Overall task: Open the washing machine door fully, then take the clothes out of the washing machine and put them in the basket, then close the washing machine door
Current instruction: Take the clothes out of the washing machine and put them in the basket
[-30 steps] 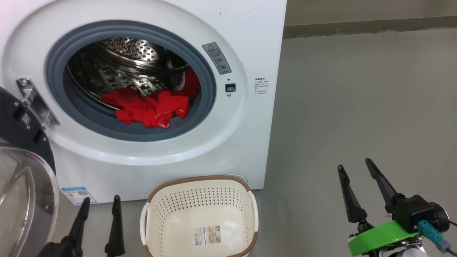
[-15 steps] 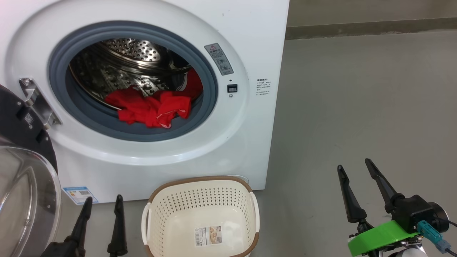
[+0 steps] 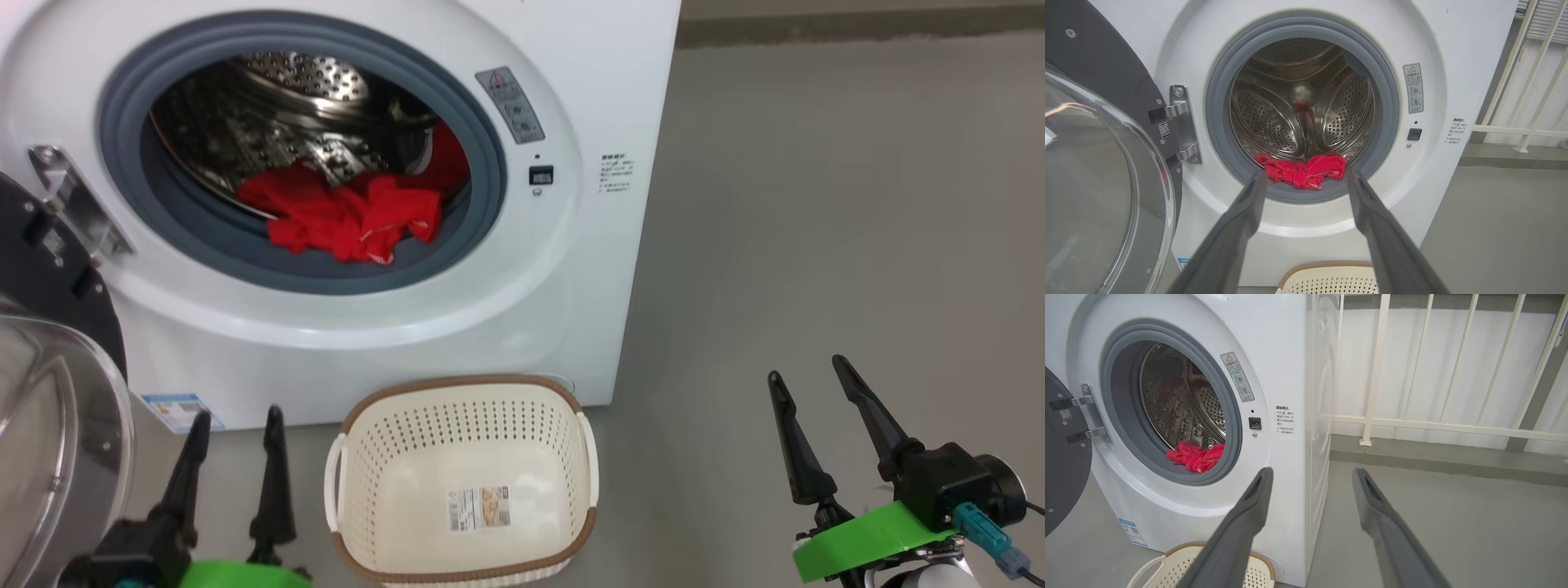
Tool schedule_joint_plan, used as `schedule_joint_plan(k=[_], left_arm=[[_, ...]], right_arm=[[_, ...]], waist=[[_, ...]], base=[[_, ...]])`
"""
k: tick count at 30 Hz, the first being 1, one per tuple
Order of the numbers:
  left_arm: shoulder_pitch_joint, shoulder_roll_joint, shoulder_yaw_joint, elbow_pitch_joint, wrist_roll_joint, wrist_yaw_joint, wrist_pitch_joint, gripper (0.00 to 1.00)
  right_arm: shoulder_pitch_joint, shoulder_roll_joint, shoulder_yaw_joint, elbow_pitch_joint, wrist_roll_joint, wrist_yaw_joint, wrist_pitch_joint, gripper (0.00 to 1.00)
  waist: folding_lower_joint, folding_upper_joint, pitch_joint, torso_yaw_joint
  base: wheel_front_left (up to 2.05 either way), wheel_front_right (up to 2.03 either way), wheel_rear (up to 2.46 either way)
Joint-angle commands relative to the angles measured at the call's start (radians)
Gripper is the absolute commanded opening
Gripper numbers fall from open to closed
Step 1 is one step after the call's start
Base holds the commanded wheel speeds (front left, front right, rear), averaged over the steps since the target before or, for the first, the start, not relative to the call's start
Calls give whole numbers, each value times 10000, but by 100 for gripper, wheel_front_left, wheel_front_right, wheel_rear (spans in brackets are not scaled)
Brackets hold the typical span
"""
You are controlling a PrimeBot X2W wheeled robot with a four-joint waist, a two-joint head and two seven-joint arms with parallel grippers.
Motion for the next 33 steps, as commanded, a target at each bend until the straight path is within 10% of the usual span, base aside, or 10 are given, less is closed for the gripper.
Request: schedule_joint_plan(k=[1, 33], left_arm=[[-519, 84, 251, -291, 60, 30, -77, 100], [-5789, 268, 133, 1780, 141, -212, -135, 100]], right_arm=[[-392, -45, 257, -291, -169, 62, -65, 100], [-2307, -45, 671, -1071, -626, 62, -65, 100]], waist=[[0, -1, 390, 100], [0, -1, 4110, 302]], base=[[0, 0, 0], [0, 0, 0]])
